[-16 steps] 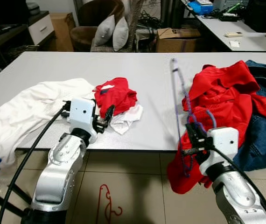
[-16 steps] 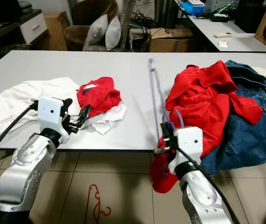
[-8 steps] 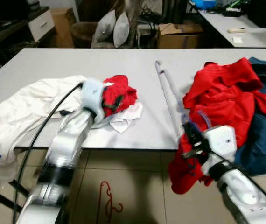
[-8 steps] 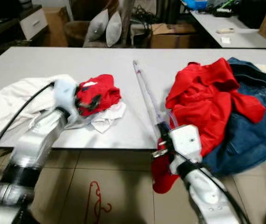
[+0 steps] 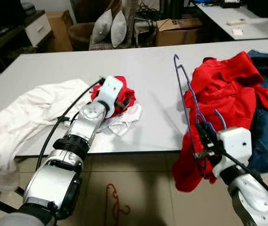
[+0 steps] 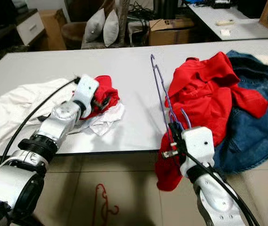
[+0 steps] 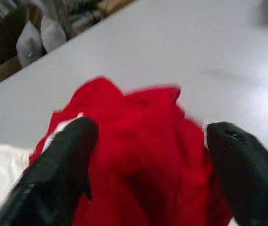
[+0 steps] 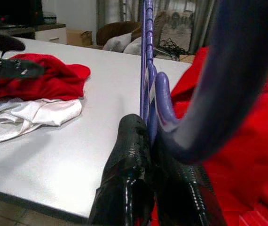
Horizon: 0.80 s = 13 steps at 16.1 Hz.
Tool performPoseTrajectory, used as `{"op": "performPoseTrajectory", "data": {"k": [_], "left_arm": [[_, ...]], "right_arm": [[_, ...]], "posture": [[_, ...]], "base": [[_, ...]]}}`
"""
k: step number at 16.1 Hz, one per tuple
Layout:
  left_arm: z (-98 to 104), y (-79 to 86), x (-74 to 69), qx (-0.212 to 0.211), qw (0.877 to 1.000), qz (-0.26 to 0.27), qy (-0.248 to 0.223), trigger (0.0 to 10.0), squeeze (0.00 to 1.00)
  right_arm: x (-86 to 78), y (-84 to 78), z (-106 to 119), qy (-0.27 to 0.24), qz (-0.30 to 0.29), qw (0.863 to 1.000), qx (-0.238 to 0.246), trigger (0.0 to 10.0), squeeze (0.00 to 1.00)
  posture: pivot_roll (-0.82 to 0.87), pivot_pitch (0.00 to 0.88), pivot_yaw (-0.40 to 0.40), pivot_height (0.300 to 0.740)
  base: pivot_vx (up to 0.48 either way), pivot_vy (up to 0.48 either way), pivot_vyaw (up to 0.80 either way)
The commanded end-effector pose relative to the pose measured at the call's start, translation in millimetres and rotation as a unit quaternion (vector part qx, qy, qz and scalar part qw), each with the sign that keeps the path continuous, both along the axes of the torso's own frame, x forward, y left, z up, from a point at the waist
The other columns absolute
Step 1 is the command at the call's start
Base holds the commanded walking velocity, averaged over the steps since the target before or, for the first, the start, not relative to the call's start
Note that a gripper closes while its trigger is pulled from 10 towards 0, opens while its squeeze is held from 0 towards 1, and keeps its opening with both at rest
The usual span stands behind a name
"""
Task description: Hang hanger
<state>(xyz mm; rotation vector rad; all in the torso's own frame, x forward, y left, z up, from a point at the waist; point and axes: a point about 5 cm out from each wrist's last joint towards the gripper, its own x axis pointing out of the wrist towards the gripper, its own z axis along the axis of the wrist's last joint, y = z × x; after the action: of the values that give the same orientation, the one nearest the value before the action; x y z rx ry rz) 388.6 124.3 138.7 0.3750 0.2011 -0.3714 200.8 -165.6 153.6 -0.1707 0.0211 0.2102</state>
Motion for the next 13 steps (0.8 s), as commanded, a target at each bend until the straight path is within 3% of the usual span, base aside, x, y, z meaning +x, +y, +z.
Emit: {"op": "performPoseTrajectory", "data": {"k": [1, 3, 4, 8, 13], "left_arm": [[4, 2.0, 3.8, 0.020, 1.000, 0.000, -0.007, 0.0, 0.00], [1, 2.3, 4.1, 0.024, 1.000, -0.009, 0.002, 0.0, 0.00], [-2, 3.4, 4.2, 0.026, 1.000, -0.009, 0.009, 0.0, 0.00], [-4, 12.1, 5.4, 0.040, 0.999, 0.019, 0.018, 0.0, 0.00], [-3, 17.1, 6.4, -0.027, 0.998, 0.035, 0.034, 0.0, 0.00]], "right_arm": [[-5.0, 1.3, 4, -0.004, -0.001, 1.000, -0.002, 10.0, 0.00], [-8.3, 2.0, 3, 0.005, 0.010, 1.000, -0.007, 10.0, 0.00], [-11.6, 5.9, 1, 0.017, 0.042, 0.999, -0.015, 10.0, 0.00], [-18.3, 8.9, -9, 0.073, 0.098, 0.992, -0.035, 10.0, 0.00], [-14.5, 7.7, -8, 0.074, 0.101, 0.991, -0.040, 10.0, 0.00]], "posture": [[-0.19, 0.000, 0.150, 0.740], [-0.19, 0.000, 0.154, 0.740], [-0.19, 0.000, 0.158, 0.740], [-0.18, 0.000, 0.146, 0.740], [-0.16, 0.000, 0.113, 0.740]], "base": [[0.000, 0.000, 0.00], [0.000, 0.000, 0.00], [0.000, 0.000, 0.00], [0.000, 0.000, 0.00], [0.000, 0.000, 0.00]]}}
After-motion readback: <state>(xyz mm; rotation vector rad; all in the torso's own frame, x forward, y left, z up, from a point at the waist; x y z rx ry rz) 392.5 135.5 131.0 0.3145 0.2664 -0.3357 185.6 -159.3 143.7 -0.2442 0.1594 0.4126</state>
